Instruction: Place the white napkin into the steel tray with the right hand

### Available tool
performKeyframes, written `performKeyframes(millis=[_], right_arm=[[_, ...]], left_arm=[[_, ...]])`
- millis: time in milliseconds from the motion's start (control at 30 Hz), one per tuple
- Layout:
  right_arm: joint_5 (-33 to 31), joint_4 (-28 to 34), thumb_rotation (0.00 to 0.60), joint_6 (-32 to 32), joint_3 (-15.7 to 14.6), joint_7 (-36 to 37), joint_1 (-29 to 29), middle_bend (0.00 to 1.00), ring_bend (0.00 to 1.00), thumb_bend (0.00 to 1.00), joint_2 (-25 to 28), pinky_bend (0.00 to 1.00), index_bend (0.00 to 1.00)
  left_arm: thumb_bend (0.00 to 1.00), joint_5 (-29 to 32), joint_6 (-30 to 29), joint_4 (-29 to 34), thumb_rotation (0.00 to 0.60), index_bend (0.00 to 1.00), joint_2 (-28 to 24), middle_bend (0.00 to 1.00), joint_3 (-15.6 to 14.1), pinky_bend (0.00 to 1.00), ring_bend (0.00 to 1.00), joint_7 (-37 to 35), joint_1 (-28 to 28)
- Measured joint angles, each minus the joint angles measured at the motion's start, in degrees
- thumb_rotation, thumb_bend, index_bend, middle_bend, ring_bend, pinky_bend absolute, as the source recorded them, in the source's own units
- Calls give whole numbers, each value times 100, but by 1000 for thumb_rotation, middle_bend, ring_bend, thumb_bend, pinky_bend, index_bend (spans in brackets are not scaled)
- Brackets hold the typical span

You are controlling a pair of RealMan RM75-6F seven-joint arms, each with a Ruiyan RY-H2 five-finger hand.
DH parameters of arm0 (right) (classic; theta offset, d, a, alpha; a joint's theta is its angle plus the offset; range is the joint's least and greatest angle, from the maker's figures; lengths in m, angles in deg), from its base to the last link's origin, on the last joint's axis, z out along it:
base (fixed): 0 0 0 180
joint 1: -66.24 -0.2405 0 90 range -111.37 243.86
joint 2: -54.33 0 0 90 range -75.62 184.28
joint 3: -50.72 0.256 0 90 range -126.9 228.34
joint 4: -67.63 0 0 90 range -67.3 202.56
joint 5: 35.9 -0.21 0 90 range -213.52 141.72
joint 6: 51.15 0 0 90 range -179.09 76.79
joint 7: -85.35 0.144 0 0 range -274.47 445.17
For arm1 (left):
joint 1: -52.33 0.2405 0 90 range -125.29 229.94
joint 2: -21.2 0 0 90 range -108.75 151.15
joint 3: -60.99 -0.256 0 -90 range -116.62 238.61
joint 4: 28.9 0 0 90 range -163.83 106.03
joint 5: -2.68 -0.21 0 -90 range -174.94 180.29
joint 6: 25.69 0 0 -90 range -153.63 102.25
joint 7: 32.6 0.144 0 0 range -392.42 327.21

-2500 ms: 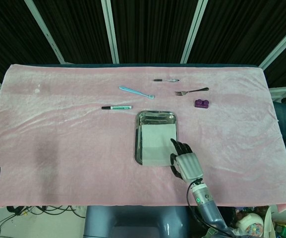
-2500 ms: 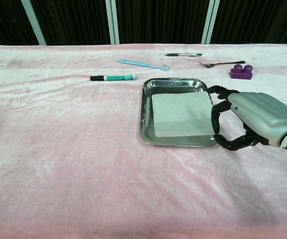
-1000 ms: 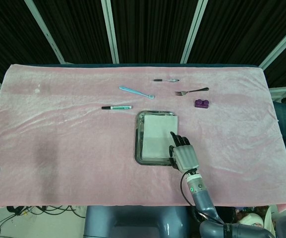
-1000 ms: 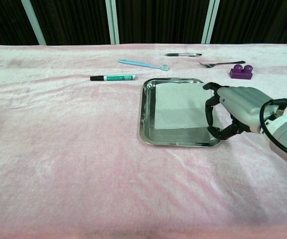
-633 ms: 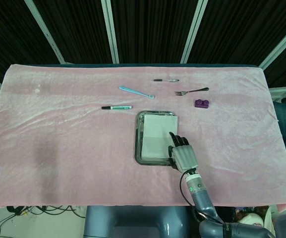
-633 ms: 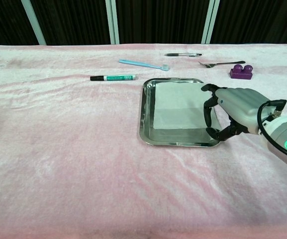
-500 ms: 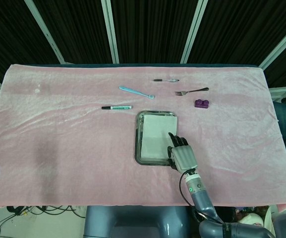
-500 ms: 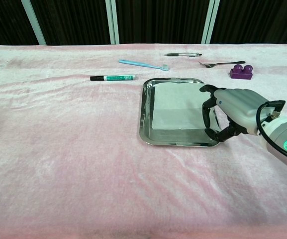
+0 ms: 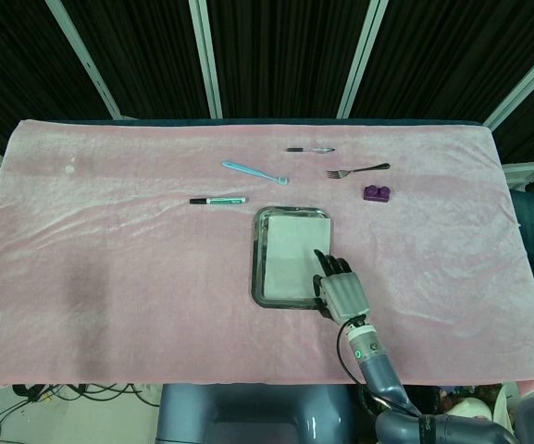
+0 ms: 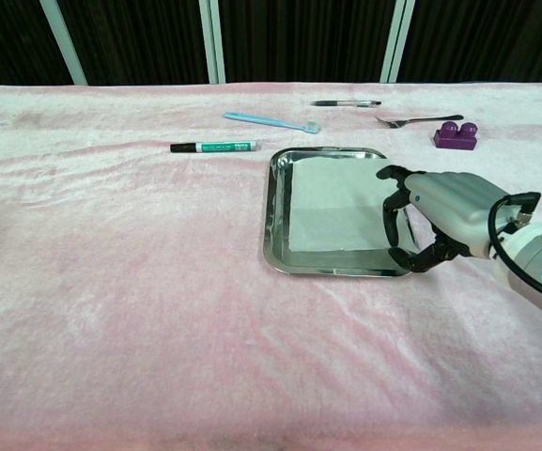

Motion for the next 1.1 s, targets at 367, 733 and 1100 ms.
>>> performKeyframes(millis=[367,733,1100], right_arm=[[14,-17,600,12,-19,71,-39,45,124,379,-17,155,591],[-62,62,600,-123,-72,70,-88,32,106,322,61,154,388],[-109,314,600,-112,-88,23,-109,29,97,319,244,155,368]], left_arm=[[396,7,8,4,600,151,-2,49,1,0,0,2,-4],[396,7,6,4,600,151,-4,48,1,0,0,3,-4],[396,13,10,5,600,151,-1,48,0,0,0,19,-7]])
